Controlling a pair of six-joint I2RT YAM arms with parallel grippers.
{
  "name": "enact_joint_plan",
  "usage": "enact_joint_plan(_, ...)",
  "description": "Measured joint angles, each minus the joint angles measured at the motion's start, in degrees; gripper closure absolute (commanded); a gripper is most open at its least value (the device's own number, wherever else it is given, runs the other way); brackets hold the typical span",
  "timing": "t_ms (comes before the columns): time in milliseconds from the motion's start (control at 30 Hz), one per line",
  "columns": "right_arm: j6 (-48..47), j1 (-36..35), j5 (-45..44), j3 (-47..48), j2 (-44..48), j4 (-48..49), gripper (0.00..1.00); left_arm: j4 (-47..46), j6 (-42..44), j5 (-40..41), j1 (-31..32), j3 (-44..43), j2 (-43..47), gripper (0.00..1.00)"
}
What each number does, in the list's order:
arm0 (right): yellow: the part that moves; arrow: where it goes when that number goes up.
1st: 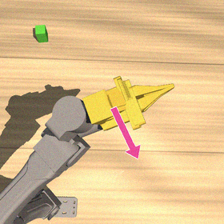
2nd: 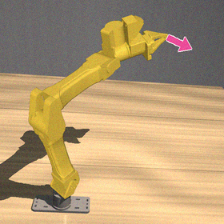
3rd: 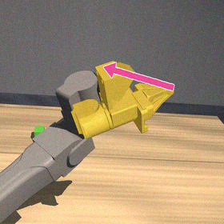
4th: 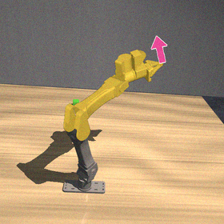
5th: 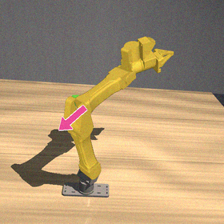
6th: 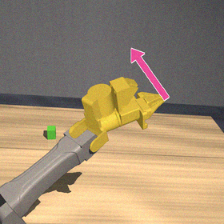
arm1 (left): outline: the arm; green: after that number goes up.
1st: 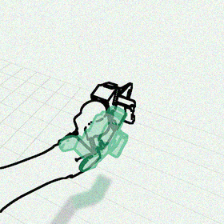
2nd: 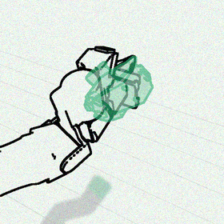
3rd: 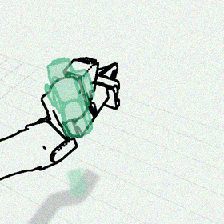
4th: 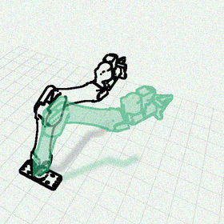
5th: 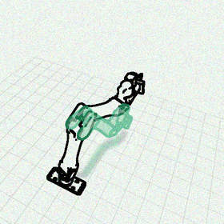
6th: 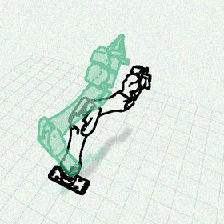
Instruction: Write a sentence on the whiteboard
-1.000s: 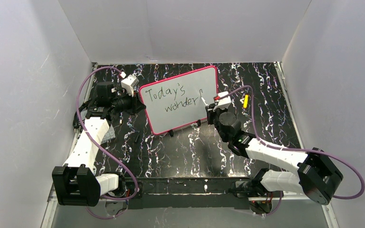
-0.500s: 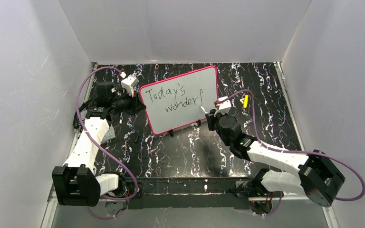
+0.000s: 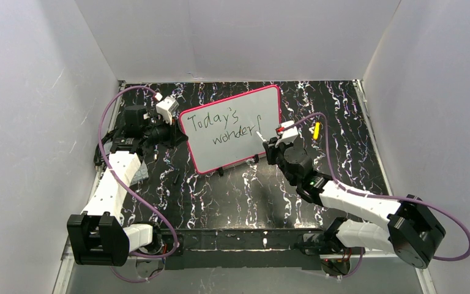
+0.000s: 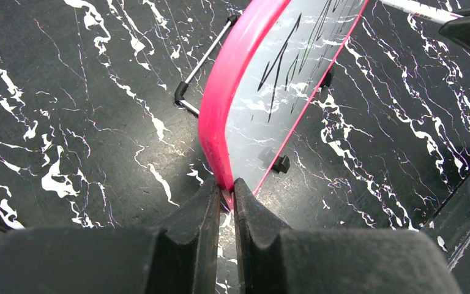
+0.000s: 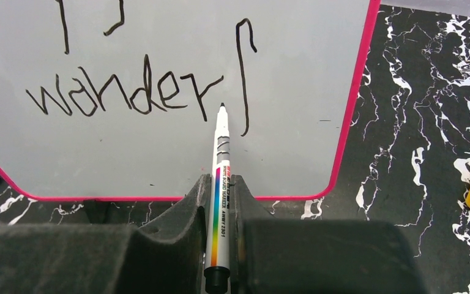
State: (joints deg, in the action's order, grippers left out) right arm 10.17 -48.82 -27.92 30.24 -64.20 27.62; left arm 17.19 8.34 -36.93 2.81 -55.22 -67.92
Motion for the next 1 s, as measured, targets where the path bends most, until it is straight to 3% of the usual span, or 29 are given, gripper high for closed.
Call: enact_joint_plan(1000, -4.3, 0.0, -6.3, 1.4, -0.8, 2.3, 0.99, 0.0, 0.0, 0.0, 0.0, 0.0, 0.0, 1.0)
